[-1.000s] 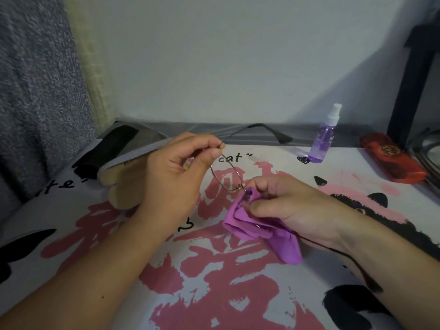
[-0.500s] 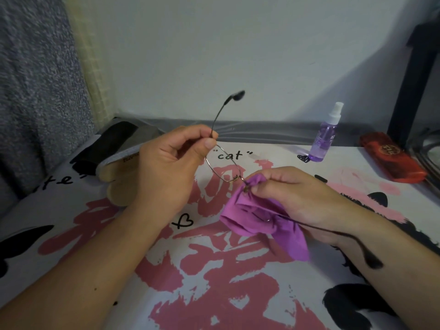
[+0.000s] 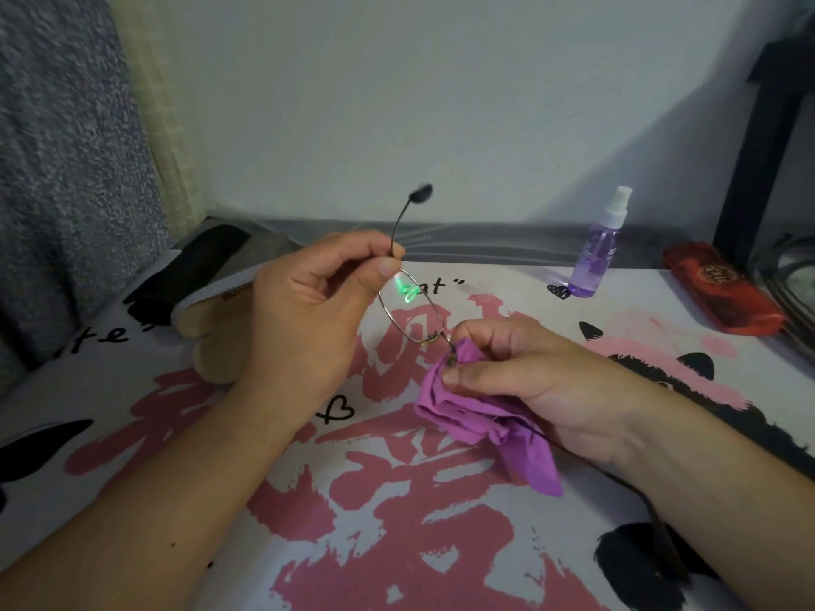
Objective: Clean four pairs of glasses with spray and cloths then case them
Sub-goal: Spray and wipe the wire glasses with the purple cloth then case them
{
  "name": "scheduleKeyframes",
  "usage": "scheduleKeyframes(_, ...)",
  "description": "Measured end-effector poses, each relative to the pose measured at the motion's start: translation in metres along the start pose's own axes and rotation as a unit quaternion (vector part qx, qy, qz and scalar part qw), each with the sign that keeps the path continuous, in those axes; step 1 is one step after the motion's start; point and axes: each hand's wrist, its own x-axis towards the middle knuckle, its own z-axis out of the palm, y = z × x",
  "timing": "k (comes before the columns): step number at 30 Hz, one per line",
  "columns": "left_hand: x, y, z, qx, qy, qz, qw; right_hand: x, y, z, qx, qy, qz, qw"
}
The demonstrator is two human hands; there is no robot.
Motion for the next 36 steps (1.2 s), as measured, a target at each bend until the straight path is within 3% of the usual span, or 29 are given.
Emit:
scheduleKeyframes(11,0.002,0.0,-0.001,-0.03,0.02,-0.027,0.999,0.002,0.0,0.004,-0.039,0.025,-0.032,0.998)
scheduleKeyframes(17,0.003,0.001,-0.001,-0.032,0.02,-0.03,0.999,0.005,0.0,0.007,0.006,0.141,-0.01,0.99)
scheduleKeyframes(22,0.002,0.001,-0.002,-0.027,0.02,-0.022,0.999,0.007,0.001,0.005,0.036,0.174,-0.009,0.984)
scheduleKeyframes(24,0.002,0.002,-0.002,-0.027,0.019,-0.02,0.999,0.007,0.001,0.005,0.044,0.157,-0.011,0.987)
scheduleKeyframes(31,0.001,0.002,-0.003,-0.022,0.009,-0.013,1.0,0.004,0.004,-0.002,0.037,-0.012,-0.026,0.999)
scheduleKeyframes(36,0.0,0.002,-0.002,-0.011,-0.008,0.005,1.0,0.005,0.006,-0.004,0.012,-0.024,0.014,1.0)
